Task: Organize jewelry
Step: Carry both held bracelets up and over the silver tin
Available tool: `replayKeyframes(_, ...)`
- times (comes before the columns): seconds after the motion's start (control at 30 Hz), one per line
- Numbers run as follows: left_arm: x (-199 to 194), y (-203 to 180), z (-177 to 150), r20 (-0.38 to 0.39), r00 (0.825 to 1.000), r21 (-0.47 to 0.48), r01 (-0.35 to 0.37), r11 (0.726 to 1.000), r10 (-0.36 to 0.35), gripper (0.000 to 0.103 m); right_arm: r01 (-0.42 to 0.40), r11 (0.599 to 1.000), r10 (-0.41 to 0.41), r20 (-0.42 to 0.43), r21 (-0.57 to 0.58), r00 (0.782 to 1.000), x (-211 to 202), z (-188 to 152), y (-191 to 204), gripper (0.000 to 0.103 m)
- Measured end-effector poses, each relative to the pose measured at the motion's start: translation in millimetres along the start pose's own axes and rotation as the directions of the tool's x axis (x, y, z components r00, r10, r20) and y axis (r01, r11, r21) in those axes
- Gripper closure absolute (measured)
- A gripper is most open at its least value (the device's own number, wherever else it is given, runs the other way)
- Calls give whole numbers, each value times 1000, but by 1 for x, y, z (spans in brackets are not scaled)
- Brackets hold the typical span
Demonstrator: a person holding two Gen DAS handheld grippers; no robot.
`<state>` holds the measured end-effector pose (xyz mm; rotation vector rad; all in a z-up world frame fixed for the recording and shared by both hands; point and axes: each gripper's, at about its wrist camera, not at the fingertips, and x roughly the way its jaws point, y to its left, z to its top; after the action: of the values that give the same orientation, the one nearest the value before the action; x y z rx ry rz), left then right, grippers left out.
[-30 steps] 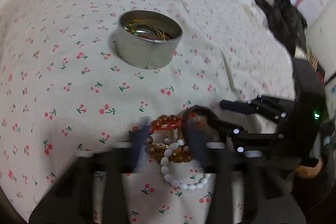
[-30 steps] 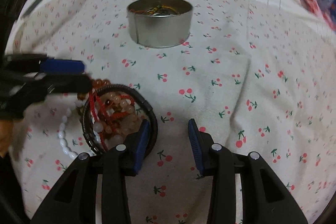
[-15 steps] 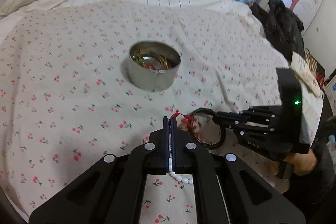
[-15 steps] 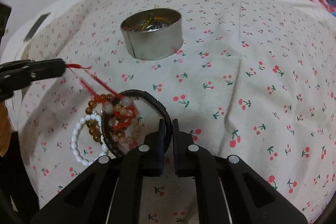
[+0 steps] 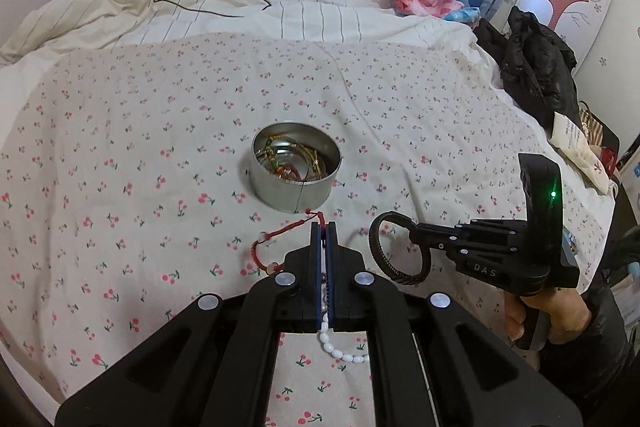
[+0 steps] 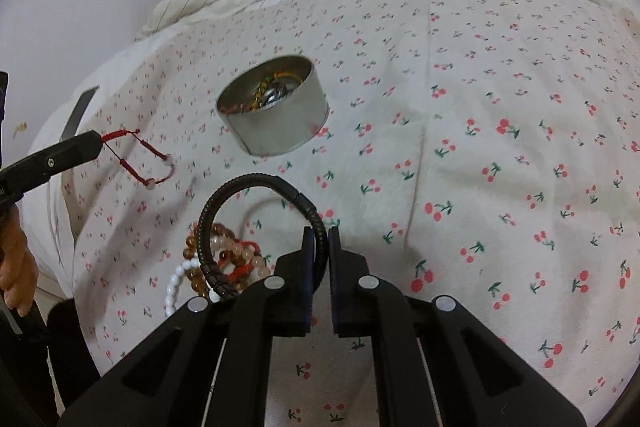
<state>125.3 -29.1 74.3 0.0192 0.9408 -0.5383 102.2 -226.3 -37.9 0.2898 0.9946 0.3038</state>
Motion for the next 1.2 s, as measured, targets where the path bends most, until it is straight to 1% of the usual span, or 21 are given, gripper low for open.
replayKeyframes(0.17,-4,-5,16,16,1000,21,4,1000,-4,102,-16,999,14,38,35,999,-8,7,-6,96)
replayKeyframes(0.37,-3,-13,35,34,999,50,-12,999,10,101,-29,998,24,91,56,996,-17,17,-10,96)
replayKeyframes(0.67,15,-16,51,43,999,50,-11,999,9,101,-18,999,11,140,50,990,-22,37,-9,95)
replayKeyframes(0.87,25,-12,57,63,998,43,-17,999,14,101,-13,999,7,144,41,989,-15,47,-8,95)
replayKeyframes(1.07,31,-9,61,87,996,38,-23,999,19,101,-2,999,-3,143,34,990,-10,48,-7,95)
replayKeyframes(1.2,35,-5,64,96,995,26,-3,1000,1,101,6,999,-11,149,34,989,-8,51,-7,95)
